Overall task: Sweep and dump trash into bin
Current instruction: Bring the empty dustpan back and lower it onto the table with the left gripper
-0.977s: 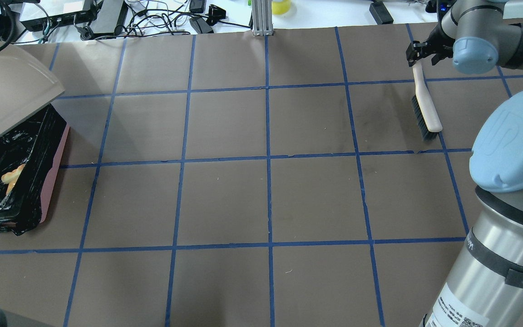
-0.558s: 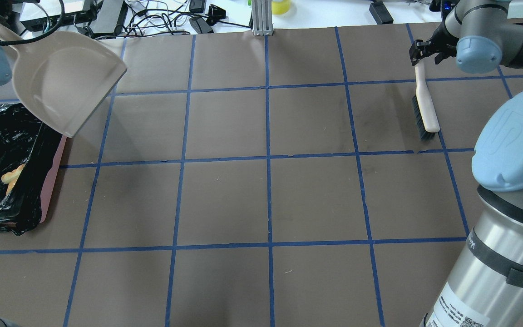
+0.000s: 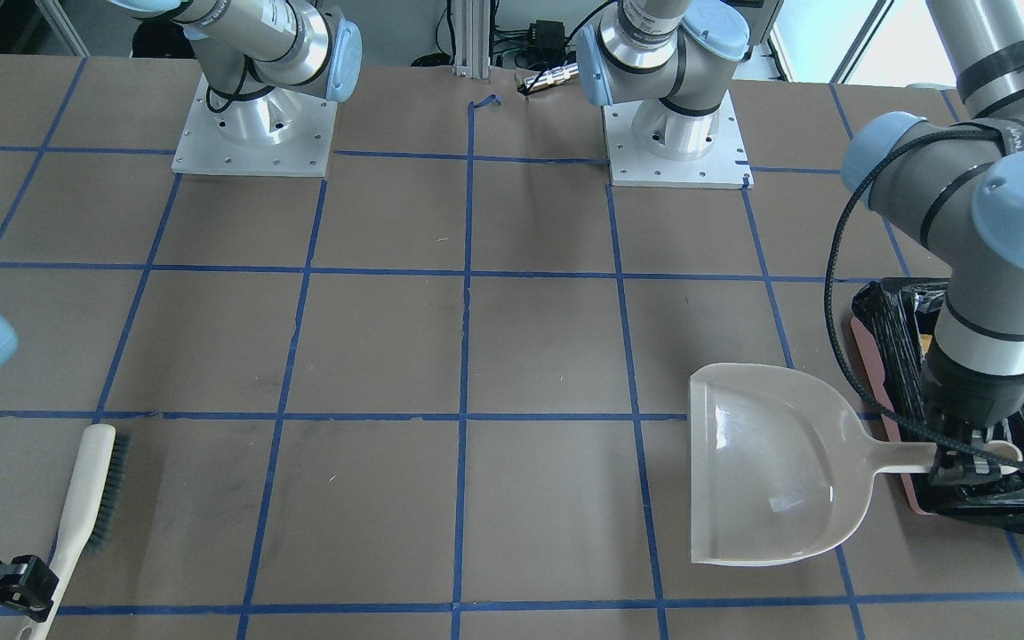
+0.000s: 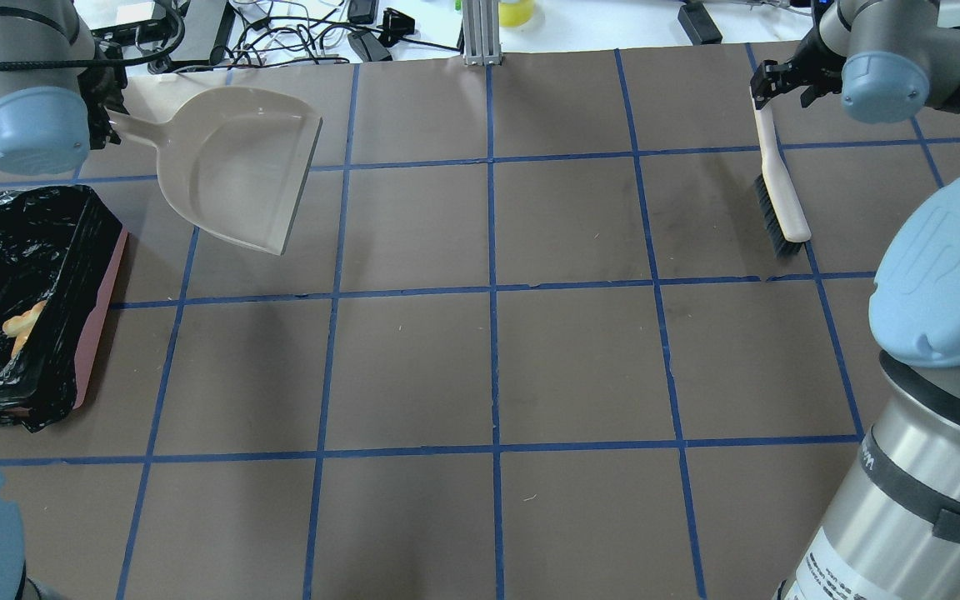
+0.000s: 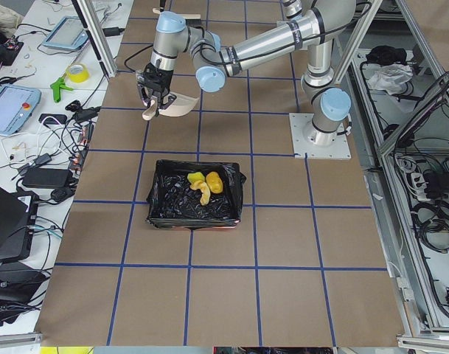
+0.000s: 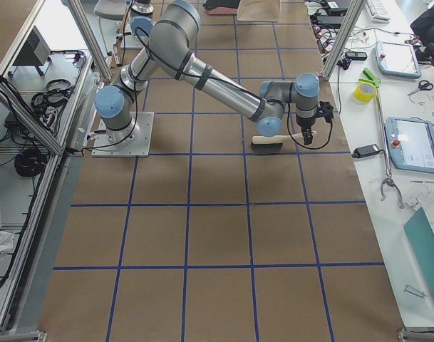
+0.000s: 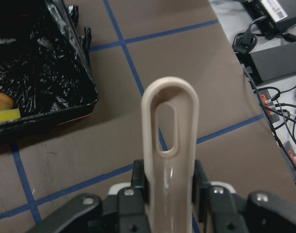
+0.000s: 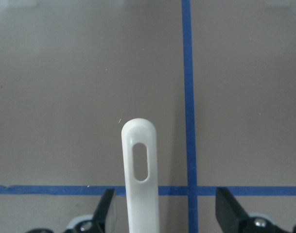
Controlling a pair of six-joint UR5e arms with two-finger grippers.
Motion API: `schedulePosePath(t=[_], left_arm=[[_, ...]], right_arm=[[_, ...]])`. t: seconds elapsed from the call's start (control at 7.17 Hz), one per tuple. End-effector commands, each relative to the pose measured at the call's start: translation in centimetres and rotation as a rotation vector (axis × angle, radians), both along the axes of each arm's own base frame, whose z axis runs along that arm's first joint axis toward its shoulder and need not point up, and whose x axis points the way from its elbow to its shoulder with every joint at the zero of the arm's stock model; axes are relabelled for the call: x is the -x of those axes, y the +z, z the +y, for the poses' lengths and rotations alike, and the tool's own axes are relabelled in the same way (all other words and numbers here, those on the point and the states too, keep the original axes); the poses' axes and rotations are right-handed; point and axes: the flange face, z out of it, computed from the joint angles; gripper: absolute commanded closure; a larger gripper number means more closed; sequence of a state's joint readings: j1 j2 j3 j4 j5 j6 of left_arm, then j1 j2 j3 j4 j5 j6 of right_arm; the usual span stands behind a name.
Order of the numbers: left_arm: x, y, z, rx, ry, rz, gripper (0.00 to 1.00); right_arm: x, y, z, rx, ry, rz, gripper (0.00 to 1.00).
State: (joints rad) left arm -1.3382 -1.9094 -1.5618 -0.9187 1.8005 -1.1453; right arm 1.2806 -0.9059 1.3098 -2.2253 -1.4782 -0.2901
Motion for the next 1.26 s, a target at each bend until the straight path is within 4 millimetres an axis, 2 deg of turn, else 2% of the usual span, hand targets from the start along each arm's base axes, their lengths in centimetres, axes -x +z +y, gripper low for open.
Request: schedulePosePath(t=[0.0,0.28,0.42,0.56,0.7,0.98,1.12], left_arm=[[1.4,-5.1,-1.3,-0.055,0.111,0.059,1.00],[3.8,-9.8,-2.4,-0.086,0.170,0.164,1.00],[4.9,-11.3,-2.7,-0.107,0.173,0.169,1.00],[4.9,-12.5,-3.1,-0.117,0.189,0.173,1.00],[5.1,-13.3,-3.3,-0.127,0.188,0.173,1.00],[5.3,-13.3,-3.4,-0.123,0.170,0.170,1.00],[6.2,-13.3,-3.4,-0.123,0.159,0.170,1.00]], right_arm=[[-3.4,5.4,2.8,-0.088,0.033,-0.015,0.24],[-8.0,10.7,6.2,-0.158,0.080,-0.022,0.23],[-11.1,13.7,8.1,-0.174,0.080,-0.016,0.23],[-16.3,14.9,11.0,-0.263,0.139,-0.002,0.23],[-18.9,17.0,13.2,-0.283,0.170,-0.008,0.23],[-20.1,21.9,18.0,-0.310,0.167,-0.022,0.23],[-20.3,23.4,19.7,-0.305,0.171,-0.015,0.23]])
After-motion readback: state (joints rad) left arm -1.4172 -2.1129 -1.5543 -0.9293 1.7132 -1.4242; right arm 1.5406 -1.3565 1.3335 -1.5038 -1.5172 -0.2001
